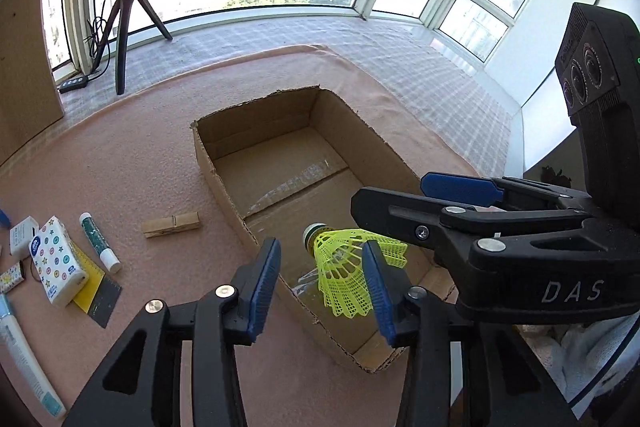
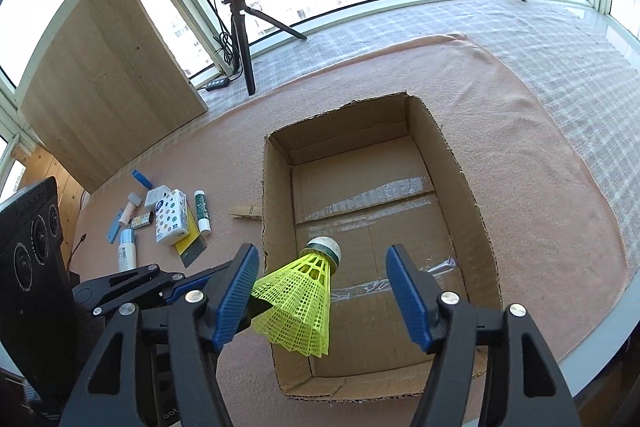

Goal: Organize objects
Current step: 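Open the left tool to drop the shuttlecock into the box, then reach the right tool to the polka-dot tissue pack and grasp it, then lift the tissue pack with the right tool and carry it over the box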

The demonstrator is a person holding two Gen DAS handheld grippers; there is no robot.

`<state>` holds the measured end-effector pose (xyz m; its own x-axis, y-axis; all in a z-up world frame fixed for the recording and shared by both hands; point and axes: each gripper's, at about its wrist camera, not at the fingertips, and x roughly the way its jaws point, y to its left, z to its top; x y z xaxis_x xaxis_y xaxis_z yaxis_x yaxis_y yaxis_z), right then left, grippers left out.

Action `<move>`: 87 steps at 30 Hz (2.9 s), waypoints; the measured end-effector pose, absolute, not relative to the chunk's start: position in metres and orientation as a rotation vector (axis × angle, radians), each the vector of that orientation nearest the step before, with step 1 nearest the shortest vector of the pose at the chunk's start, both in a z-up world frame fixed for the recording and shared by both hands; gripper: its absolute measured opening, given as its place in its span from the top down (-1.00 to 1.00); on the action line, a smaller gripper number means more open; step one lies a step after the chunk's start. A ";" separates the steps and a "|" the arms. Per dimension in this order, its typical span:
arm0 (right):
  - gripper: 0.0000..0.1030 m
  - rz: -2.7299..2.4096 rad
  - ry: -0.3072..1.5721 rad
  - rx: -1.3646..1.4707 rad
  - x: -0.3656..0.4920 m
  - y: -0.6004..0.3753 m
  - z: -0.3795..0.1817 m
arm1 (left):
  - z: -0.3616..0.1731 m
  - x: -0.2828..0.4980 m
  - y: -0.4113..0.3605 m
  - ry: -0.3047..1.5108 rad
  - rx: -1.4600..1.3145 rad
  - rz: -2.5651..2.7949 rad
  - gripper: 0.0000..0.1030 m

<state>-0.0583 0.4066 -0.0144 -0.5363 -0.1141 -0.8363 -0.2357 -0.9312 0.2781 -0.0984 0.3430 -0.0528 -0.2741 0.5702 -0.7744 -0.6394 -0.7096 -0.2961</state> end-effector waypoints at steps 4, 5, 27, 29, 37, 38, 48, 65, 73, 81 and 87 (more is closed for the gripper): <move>-0.50 2.626 0.512 -1.454 -0.058 0.408 -0.012 | -0.048 -0.098 0.332 0.093 -1.181 2.065 -0.25; -0.50 2.622 0.503 -1.452 -0.058 0.407 -0.012 | -0.048 -0.099 0.329 0.093 -1.183 2.068 -0.25; -0.51 2.806 0.461 -1.520 -0.107 0.325 -0.023 | -0.081 -0.140 0.177 -0.080 -1.421 2.296 -0.35; -0.51 2.820 0.433 -1.543 -0.118 0.314 -0.025 | -0.085 -0.147 0.160 -0.113 -1.449 2.317 -0.37; -0.51 2.859 0.366 -1.695 -0.164 0.271 -0.039 | -0.103 -0.170 0.106 -0.196 -1.531 2.380 -0.51; -0.51 2.861 0.355 -1.716 -0.169 0.265 -0.042 | -0.106 -0.172 0.104 -0.208 -1.537 2.386 -0.52; -0.51 2.808 0.391 -1.970 -0.217 0.228 -0.077 | -0.130 -0.200 0.086 -0.299 -1.572 2.373 -0.52; -0.16 2.725 0.438 -2.183 -0.255 0.200 -0.111 | -0.152 -0.224 0.110 -0.323 -1.573 2.269 -0.07; 0.21 2.685 0.486 -2.241 -0.256 0.196 -0.124 | -0.153 -0.227 0.116 -0.359 -1.550 2.245 0.23; 0.22 2.689 0.539 -2.211 -0.251 0.199 -0.122 | -0.149 -0.224 0.117 -0.337 -1.533 2.253 0.27; 0.22 2.726 0.570 -2.153 -0.236 0.206 -0.107 | -0.130 -0.210 0.124 -0.296 -1.484 2.269 0.28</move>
